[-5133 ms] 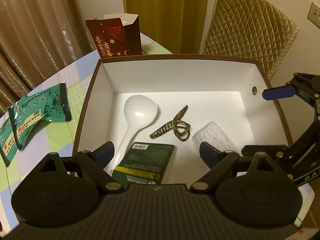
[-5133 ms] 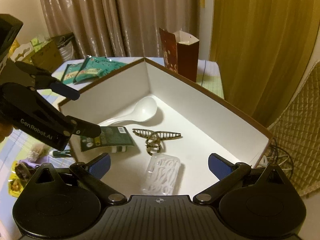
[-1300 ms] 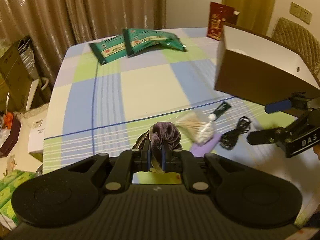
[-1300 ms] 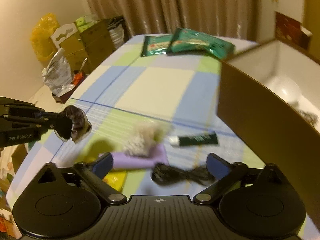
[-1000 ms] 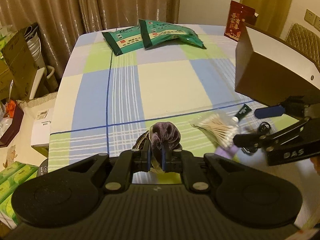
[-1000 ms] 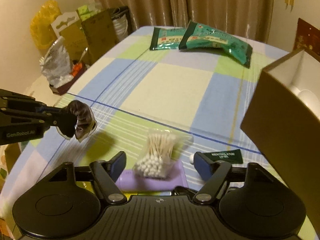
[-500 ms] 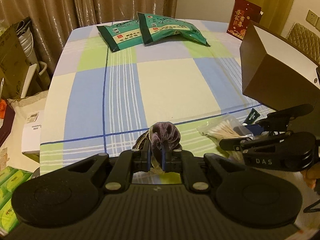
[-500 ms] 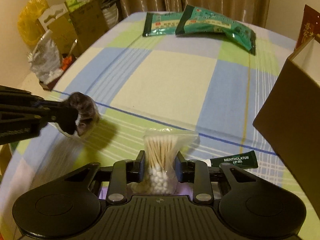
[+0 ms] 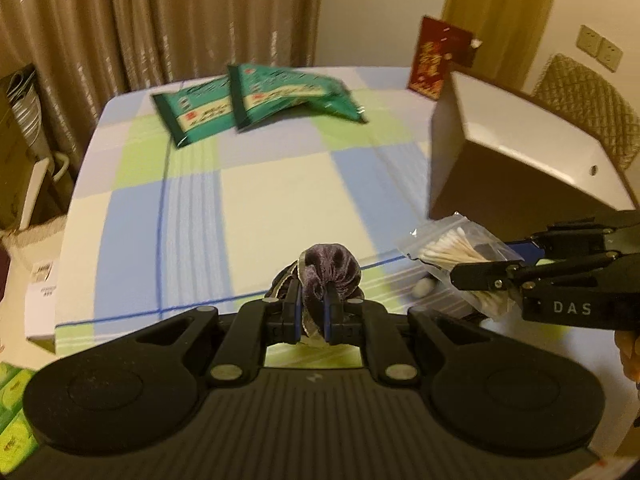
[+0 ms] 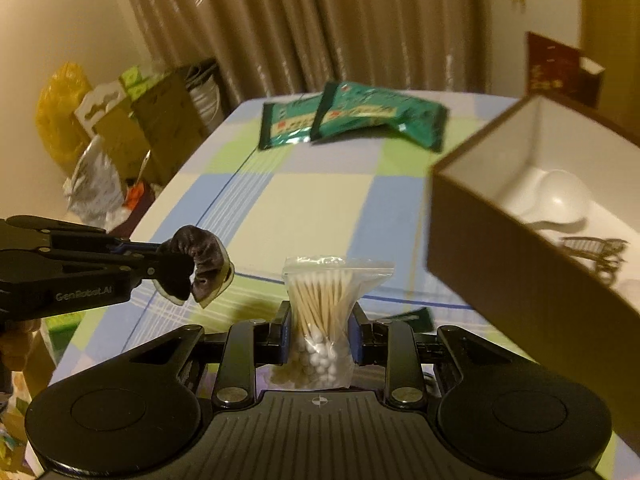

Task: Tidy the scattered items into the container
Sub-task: 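Carry the scrunchie and cotton swab bag over the box and release them inside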

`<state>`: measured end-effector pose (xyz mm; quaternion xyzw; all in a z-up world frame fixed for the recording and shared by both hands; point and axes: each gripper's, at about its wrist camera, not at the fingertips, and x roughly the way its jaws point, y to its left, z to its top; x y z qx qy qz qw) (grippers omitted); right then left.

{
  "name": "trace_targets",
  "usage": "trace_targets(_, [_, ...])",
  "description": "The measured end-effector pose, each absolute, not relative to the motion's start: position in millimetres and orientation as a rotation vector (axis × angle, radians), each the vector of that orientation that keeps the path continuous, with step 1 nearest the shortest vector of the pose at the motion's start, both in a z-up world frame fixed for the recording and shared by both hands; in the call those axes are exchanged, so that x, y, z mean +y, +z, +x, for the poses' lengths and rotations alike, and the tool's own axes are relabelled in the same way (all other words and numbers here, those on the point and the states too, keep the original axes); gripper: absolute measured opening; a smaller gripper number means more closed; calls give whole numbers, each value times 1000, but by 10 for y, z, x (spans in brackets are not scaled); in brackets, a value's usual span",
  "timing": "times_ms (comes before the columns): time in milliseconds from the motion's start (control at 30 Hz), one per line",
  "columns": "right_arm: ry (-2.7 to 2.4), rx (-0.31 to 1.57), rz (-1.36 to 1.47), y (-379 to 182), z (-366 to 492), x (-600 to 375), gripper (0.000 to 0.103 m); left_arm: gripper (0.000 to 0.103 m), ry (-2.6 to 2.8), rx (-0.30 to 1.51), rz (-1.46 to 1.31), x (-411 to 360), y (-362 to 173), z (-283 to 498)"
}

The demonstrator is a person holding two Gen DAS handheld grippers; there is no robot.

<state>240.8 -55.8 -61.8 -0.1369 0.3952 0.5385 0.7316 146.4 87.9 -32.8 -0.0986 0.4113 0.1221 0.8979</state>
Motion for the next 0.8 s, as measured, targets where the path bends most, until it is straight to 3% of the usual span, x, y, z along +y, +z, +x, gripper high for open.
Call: trace_targets(800, [884,752,-127,108,3442,-2346,25,7,-53,723,-76,-814,182,2592])
